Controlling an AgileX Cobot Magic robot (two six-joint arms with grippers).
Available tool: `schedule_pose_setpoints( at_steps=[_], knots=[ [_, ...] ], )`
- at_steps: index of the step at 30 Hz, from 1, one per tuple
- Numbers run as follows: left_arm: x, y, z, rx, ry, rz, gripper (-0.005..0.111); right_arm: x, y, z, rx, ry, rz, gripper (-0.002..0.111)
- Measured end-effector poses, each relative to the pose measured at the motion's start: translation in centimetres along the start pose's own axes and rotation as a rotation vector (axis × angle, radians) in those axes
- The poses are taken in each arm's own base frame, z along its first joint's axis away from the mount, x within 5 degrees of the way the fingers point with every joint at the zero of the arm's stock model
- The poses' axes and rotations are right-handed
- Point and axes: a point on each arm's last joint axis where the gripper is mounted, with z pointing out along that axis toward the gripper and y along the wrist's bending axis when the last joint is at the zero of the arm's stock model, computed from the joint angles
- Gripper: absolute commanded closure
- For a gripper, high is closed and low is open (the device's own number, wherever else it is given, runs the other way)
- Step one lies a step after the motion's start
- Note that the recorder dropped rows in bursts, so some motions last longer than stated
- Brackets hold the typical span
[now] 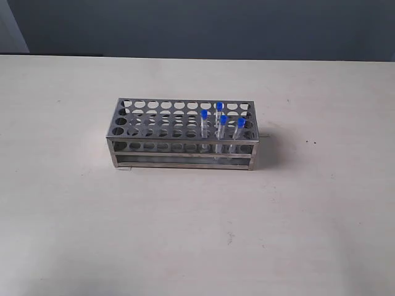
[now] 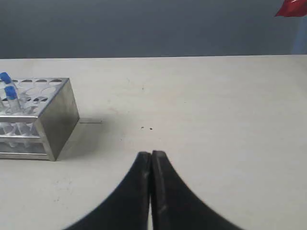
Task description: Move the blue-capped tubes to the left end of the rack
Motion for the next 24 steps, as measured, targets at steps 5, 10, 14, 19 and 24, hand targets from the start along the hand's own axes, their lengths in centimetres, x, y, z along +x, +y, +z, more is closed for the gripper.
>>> schedule_pose_setpoints(
  at_steps=[5,10,14,19,24],
  knots=[
    [0.0,0.0,0.0,0.0,0.0,0.0,0.106,-1.0,0.1,0.0,-0.014,-0.119,0.057,0.108],
    [0.0,0.0,0.0,0.0,0.0,0.0,0.106,-3.0,0.0,-0.5,-0.084,-0.329,0.498,0.108],
    [0.0,0.0,0.0,0.0,0.0,0.0,0.106,-3.4,-0.3,-0.6,-0.113,-0.38,0.749,0.108],
    [0.0,0.0,0.0,0.0,0.0,0.0,0.106,-3.8,-0.7,-0.9,-0.11,-0.445,0.817,0.108],
    [0.0,0.0,0.0,0.0,0.0,0.0,0.106,-4.0,-0.8,-1.0,-0.122,-0.474,0.889,0.108]
  ],
)
